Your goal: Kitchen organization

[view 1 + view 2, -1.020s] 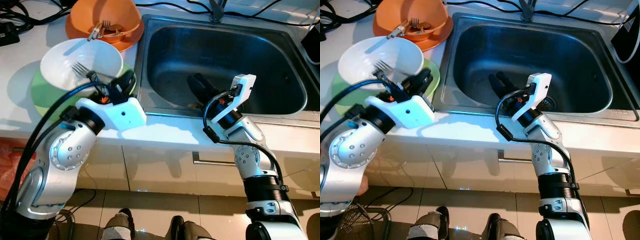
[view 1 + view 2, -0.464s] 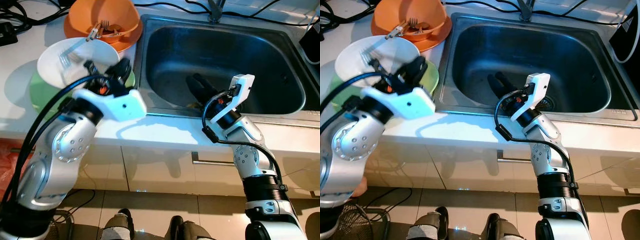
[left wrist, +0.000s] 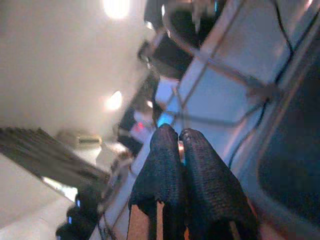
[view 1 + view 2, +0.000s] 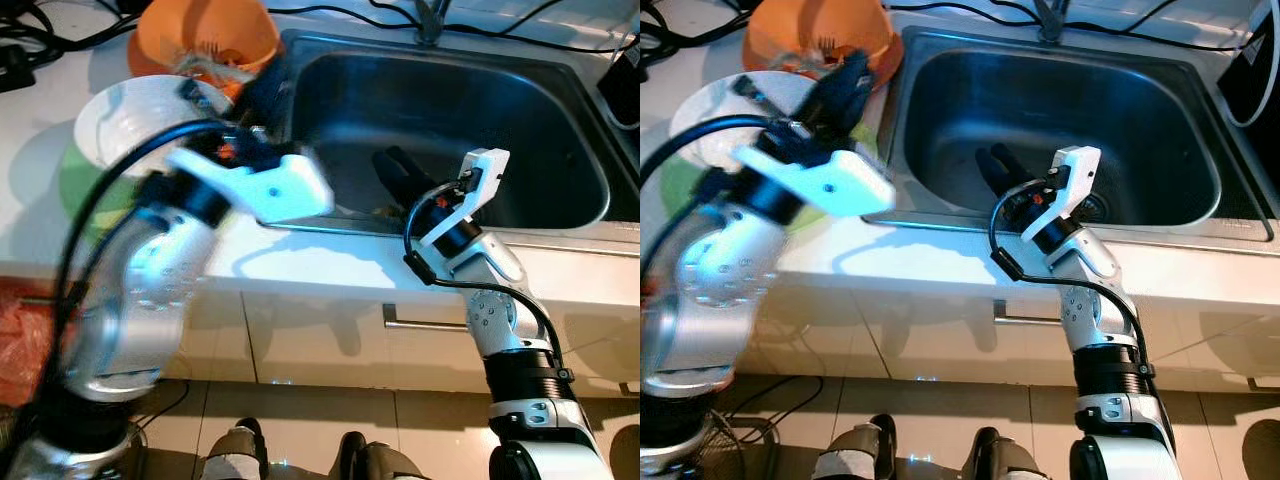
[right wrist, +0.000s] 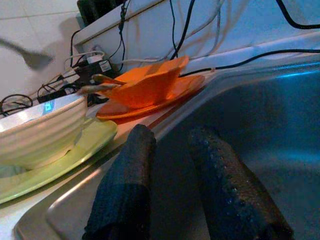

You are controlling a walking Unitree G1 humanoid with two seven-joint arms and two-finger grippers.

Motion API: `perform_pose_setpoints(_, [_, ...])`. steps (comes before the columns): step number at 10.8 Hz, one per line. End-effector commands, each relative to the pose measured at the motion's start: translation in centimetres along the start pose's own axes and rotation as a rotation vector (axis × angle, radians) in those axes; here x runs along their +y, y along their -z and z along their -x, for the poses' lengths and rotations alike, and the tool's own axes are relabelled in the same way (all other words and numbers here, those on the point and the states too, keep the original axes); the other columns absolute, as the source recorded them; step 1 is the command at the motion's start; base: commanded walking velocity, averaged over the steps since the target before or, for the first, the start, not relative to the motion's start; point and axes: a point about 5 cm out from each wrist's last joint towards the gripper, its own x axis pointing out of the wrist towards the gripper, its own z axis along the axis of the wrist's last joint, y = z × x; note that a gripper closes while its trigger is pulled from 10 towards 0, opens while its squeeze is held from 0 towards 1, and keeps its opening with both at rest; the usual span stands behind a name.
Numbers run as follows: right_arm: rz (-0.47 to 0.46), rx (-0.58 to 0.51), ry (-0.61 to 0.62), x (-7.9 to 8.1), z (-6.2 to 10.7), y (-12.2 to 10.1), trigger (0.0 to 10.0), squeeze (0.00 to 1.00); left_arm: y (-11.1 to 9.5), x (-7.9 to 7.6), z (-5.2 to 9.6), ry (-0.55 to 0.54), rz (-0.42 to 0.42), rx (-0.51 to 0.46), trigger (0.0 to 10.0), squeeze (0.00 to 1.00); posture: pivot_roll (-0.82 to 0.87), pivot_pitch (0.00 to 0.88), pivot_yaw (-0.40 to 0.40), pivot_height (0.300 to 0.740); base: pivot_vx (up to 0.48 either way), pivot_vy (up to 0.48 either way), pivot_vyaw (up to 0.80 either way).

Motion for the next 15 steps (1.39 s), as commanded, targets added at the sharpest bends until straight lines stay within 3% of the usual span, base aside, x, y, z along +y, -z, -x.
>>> perform_pose_setpoints(1, [-0.067, 0.071, 0.039, -0.3, 1.1, 2.3, 10.0, 0.00, -1.4, 0.6, -0.5, -0.038, -0.010, -0.075, 10.0, 0.00, 0.26, 0.195, -0.073, 0.740, 0.000, 0.000, 0.00])
perform_pose_setpoints(4, [-0.071, 0.069, 0.041, -0.2, 1.1, 2.4, 10.0, 0.00, -2.7, -0.4, -1.5, -0.015, 0.135, -0.136, 10.0, 0.00, 0.26, 0.202, -0.071, 0.740, 0.000, 0.000, 0.00])
perform_pose_setpoints(6, [-0.070, 0.068, 0.041, -0.2, 1.1, 2.5, 10.0, 0.00, -3.0, -0.6, -2.3, -0.073, 0.375, -0.137, 10.0, 0.00, 0.25, 0.201, -0.067, 0.740, 0.000, 0.000, 0.00])
perform_pose_setpoints(7, [-0.067, 0.063, 0.045, -0.2, 1.1, 2.4, 10.0, 0.00, -3.2, -0.5, -2.4, -0.120, 0.542, -0.149, 10.0, 0.00, 0.25, 0.201, -0.064, 0.740, 0.000, 0.000, 0.00])
perform_pose_setpoints(9, [-0.048, 0.058, 0.061, -0.5, 1.4, 2.1, 10.0, 0.00, -3.2, -0.7, -2.9, -0.137, 0.762, -0.144, 10.0, 0.00, 0.24, 0.201, -0.059, 0.740, 0.000, 0.000, 0.00])
perform_pose_setpoints(10, [-0.041, 0.056, 0.064, -0.6, 1.4, 2.0, 10.0, 0.00, -2.9, -0.9, -3.1, -0.135, 0.825, -0.131, 10.0, 0.00, 0.23, 0.202, -0.057, 0.740, 0.000, 0.000, 0.00])
perform_pose_setpoints(11, [-0.019, 0.054, 0.072, -0.9, 1.5, 1.6, 10.0, 0.00, -2.2, -1.5, -3.2, -0.140, 0.958, -0.093, 10.0, 0.00, 0.23, 0.202, -0.055, 0.740, 0.000, 0.000, 0.00])
perform_pose_setpoints(13, [0.019, 0.064, 0.082, -1.4, 1.8, 1.2, 10.0, 0.00, -0.7, -2.3, -3.0, -0.157, 1.146, -0.036, 10.0, 0.00, 0.23, 0.204, -0.054, 0.740, 0.000, 0.000, 0.00])
perform_pose_setpoints(15, [0.046, 0.063, 0.072, -1.4, 1.9, 0.7, 10.0, 0.00, 0.1, -2.8, -2.7, -0.166, 1.260, -0.004, 10.0, 0.00, 0.22, 0.205, -0.053, 0.740, 0.000, 0.000, 0.00])
